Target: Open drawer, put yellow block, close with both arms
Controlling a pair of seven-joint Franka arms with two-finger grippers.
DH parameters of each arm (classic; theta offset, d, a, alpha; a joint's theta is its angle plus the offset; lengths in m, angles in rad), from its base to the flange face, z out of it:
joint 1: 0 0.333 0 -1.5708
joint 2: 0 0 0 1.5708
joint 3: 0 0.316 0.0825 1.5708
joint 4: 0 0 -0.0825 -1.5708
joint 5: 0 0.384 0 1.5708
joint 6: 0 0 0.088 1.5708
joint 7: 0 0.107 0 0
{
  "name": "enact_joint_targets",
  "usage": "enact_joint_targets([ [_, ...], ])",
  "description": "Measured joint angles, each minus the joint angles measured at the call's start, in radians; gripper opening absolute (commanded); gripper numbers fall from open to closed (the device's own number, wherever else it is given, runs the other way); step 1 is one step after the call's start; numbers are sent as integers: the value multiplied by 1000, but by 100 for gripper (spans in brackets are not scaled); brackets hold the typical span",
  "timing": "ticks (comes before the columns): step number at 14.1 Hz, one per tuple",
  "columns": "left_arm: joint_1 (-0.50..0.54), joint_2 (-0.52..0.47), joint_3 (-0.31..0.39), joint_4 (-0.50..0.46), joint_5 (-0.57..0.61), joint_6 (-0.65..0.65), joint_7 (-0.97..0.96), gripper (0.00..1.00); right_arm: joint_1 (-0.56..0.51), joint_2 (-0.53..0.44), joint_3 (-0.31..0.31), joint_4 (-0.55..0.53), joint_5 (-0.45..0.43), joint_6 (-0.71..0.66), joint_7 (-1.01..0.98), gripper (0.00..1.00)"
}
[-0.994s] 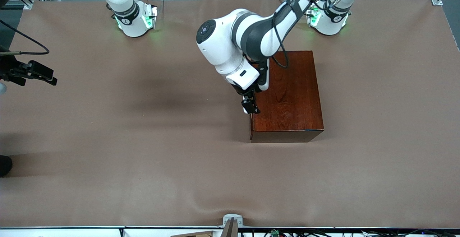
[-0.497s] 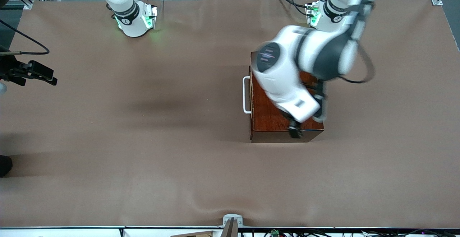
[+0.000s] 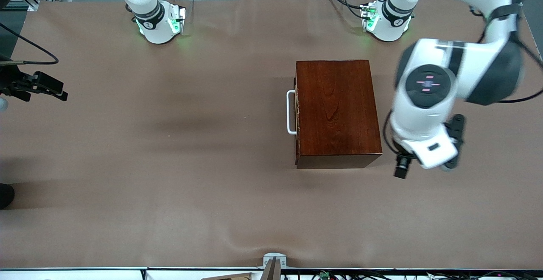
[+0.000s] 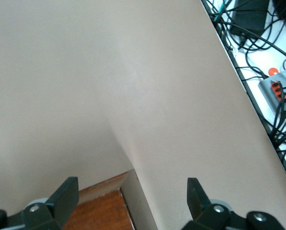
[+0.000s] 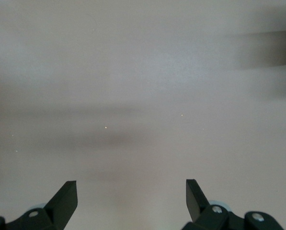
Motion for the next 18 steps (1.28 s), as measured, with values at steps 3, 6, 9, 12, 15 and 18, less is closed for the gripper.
enact_joint_targets([
  [3,94,-77,-1,-72,-92,52,201,100,0,0,0,0,0,0,0,100],
  [6,152,-175,-1,-174,-166,66,419,100,0,0,0,0,0,0,0,100],
  [9,174,-260,-2,-277,-201,68,638,100,0,0,0,0,0,0,0,100],
  [12,193,-332,-2,-363,-213,70,829,100,0,0,0,0,0,0,0,100],
  [15,234,-406,-2,-440,-226,71,1015,100,0,0,0,0,0,0,0,100],
  [18,251,-464,-2,-495,-230,50,1143,100,0,0,0,0,0,0,0,100],
])
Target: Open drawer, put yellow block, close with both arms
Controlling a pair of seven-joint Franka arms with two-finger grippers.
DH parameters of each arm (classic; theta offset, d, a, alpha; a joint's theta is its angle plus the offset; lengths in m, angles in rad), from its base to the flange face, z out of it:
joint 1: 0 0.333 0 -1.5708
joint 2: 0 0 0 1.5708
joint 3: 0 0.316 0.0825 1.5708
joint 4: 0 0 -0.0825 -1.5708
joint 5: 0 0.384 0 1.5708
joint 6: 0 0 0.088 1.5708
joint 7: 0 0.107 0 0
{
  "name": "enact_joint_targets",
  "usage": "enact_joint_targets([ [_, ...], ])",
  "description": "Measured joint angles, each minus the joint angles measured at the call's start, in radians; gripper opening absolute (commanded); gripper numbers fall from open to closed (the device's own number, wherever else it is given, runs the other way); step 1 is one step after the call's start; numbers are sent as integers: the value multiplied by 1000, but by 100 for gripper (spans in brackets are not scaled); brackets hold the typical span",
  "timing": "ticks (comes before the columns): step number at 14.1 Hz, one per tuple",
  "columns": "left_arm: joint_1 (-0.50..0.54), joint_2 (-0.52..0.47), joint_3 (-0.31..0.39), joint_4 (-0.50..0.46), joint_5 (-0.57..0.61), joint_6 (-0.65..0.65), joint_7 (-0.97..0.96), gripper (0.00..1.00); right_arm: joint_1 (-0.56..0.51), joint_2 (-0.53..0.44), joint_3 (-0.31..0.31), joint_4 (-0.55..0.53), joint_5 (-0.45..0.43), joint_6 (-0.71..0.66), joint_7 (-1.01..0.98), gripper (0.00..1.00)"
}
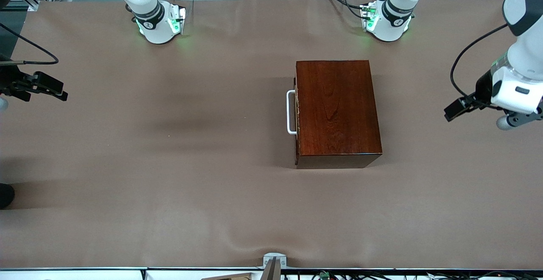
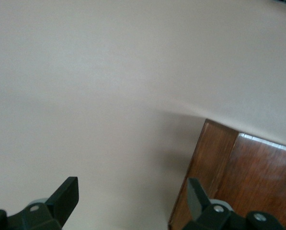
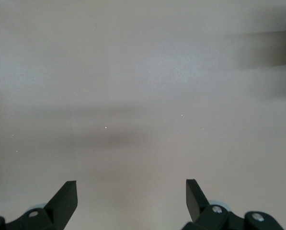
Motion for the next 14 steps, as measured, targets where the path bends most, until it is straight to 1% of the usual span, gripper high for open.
enact_joint_targets([
  [4,0,-44,-4,-12,-19,-85,155,100,0,0,0,0,0,0,0,100],
  [7,0,-79,-5,-9,-37,-138,214,100,0,0,0,0,0,1,0,100],
  [11,16,-90,0,44,-38,-181,289,100,0,0,0,0,0,1,0,100],
  [14,21,-62,-1,95,-50,-204,293,100,0,0,-1,0,0,2,0,100],
])
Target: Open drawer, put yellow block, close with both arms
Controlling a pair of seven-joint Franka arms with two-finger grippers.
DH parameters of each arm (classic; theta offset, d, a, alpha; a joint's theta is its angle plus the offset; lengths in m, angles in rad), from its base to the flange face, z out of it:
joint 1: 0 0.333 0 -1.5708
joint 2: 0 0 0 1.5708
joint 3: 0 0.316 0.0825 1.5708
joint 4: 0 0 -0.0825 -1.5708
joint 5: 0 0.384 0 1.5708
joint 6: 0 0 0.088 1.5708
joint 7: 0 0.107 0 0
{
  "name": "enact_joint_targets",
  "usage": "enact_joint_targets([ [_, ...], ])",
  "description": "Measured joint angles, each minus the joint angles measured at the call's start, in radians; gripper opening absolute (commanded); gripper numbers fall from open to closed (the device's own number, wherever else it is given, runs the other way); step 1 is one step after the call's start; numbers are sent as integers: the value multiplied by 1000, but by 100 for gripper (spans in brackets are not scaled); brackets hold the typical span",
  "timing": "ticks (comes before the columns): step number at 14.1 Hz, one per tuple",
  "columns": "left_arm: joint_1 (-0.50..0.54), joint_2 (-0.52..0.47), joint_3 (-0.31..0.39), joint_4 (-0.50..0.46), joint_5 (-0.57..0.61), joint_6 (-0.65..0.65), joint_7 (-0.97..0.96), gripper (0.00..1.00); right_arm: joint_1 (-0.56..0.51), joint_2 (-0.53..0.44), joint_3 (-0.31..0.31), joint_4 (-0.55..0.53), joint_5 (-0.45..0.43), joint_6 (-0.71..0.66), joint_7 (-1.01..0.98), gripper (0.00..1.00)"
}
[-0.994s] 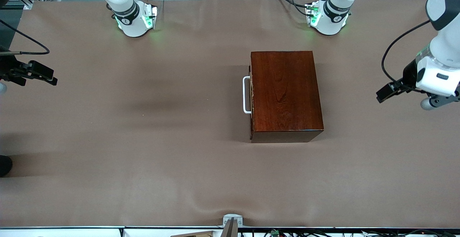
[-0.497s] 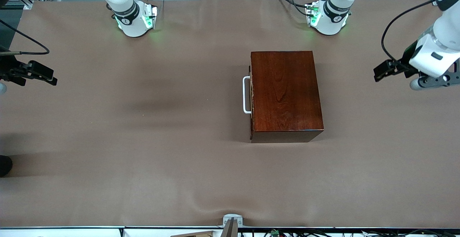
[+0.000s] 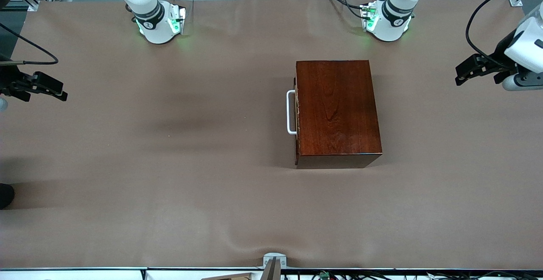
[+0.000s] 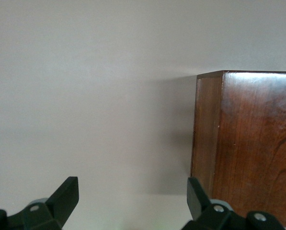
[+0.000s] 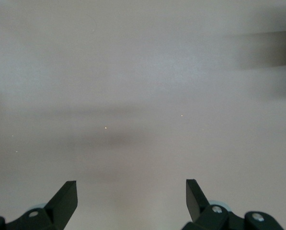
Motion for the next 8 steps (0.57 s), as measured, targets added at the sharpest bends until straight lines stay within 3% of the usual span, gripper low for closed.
enact_joint_targets([
  [8,0,37,-3,43,-2,-75,0,100,0,0,0,0,0,0,0,100],
])
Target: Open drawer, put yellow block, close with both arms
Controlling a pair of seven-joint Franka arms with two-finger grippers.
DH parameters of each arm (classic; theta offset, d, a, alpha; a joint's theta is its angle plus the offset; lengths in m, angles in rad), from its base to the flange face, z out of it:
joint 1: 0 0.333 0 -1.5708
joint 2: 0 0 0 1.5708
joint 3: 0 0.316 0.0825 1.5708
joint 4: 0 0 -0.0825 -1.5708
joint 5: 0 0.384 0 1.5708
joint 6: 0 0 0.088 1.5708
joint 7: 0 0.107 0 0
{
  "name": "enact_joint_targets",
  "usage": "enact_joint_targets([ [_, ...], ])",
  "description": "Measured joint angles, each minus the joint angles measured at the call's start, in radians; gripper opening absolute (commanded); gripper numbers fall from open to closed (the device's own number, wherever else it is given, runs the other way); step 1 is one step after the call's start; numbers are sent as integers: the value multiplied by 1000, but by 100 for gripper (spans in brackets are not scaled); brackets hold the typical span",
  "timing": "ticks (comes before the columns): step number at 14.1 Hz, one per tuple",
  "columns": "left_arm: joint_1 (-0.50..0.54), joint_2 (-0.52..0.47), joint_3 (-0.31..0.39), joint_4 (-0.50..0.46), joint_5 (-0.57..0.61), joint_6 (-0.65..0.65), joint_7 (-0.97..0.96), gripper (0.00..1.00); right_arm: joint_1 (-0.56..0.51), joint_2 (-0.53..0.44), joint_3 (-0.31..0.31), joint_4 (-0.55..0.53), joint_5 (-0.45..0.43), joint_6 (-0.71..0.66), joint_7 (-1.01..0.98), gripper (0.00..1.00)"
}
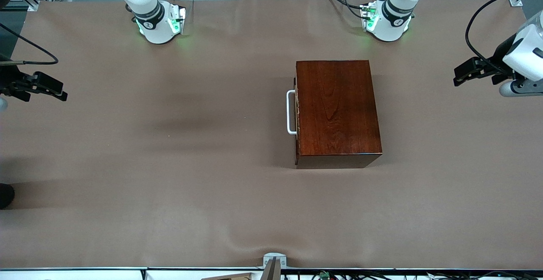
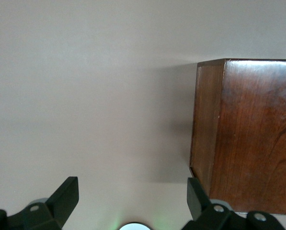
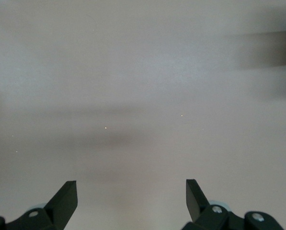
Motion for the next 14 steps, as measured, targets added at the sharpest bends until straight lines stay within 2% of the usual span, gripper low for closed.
enact_joint_targets([
  [14,-1,29,-3,-1,0,18,2,100,0,0,0,0,0,0,0,100],
])
